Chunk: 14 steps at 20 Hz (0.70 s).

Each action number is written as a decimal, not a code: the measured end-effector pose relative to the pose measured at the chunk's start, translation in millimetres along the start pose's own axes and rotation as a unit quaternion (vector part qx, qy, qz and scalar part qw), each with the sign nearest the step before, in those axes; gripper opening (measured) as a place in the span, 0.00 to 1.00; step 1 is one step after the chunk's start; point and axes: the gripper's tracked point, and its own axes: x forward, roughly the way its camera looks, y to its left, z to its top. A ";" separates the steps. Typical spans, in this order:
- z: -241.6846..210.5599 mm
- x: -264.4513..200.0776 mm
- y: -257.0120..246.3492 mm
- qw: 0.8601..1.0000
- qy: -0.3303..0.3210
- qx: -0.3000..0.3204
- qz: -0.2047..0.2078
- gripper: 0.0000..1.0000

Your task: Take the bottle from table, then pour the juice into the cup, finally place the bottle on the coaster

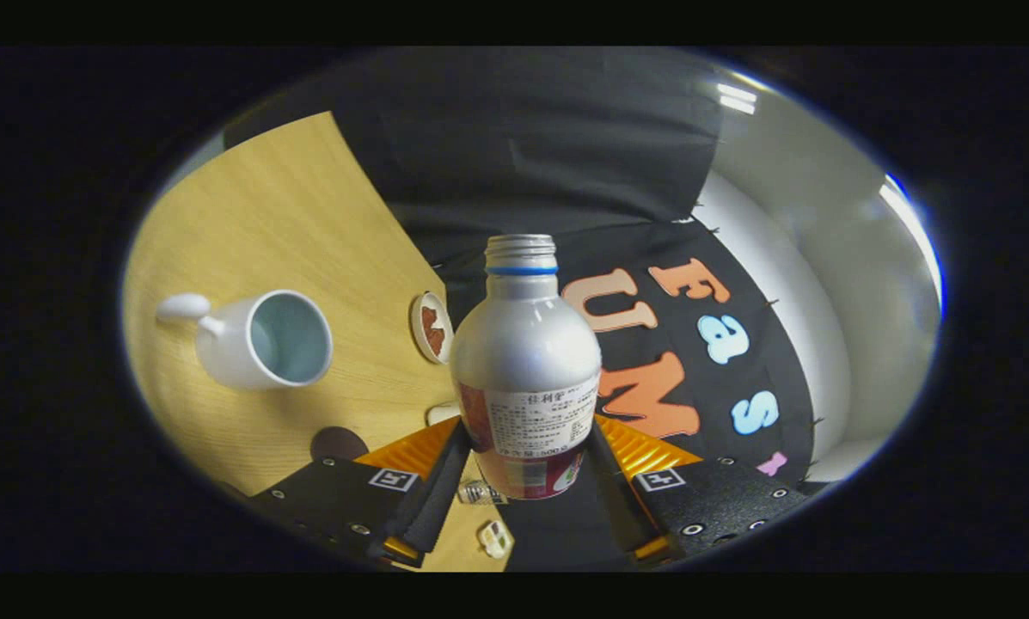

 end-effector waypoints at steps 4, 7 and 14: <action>-7.5 6.7 -9.7 0.995 0.003 0.103 -0.010 0.77; -15.7 14.7 -4.8 0.977 0.011 0.211 0.006 0.77; -27.2 26.2 27.9 0.918 0.016 0.395 0.044 0.77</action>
